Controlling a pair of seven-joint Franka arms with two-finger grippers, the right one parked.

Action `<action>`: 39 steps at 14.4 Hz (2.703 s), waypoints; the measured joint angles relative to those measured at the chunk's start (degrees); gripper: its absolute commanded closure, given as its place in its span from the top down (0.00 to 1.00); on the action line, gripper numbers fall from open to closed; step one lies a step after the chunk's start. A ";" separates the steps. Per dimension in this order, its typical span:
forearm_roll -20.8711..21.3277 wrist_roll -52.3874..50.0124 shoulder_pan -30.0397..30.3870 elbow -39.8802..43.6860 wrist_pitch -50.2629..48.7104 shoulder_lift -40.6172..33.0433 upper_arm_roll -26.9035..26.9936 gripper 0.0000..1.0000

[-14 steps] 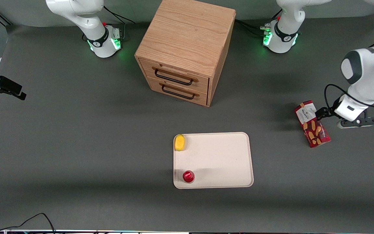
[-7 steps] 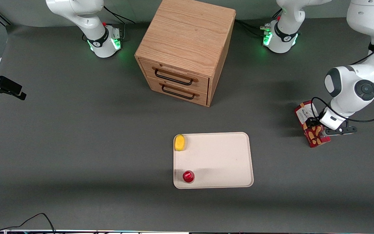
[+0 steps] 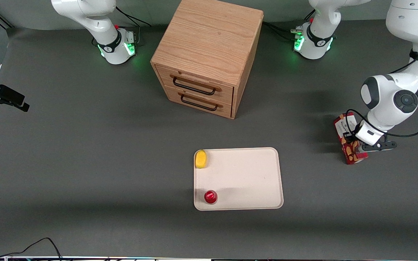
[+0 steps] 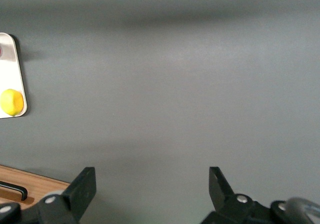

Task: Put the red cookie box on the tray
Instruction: 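Lift the box with the left gripper and carry it over the white tray, then lower the box onto the tray and open the left gripper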

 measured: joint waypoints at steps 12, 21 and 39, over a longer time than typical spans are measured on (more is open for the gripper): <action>-0.96 -13.93 -2.56 35.39 -58.09 -13.46 -13.99 0.00; 3.42 -44.12 -12.62 39.69 -33.10 7.20 -22.25 0.00; 16.74 -51.41 -14.71 41.75 -14.31 25.42 -20.02 1.00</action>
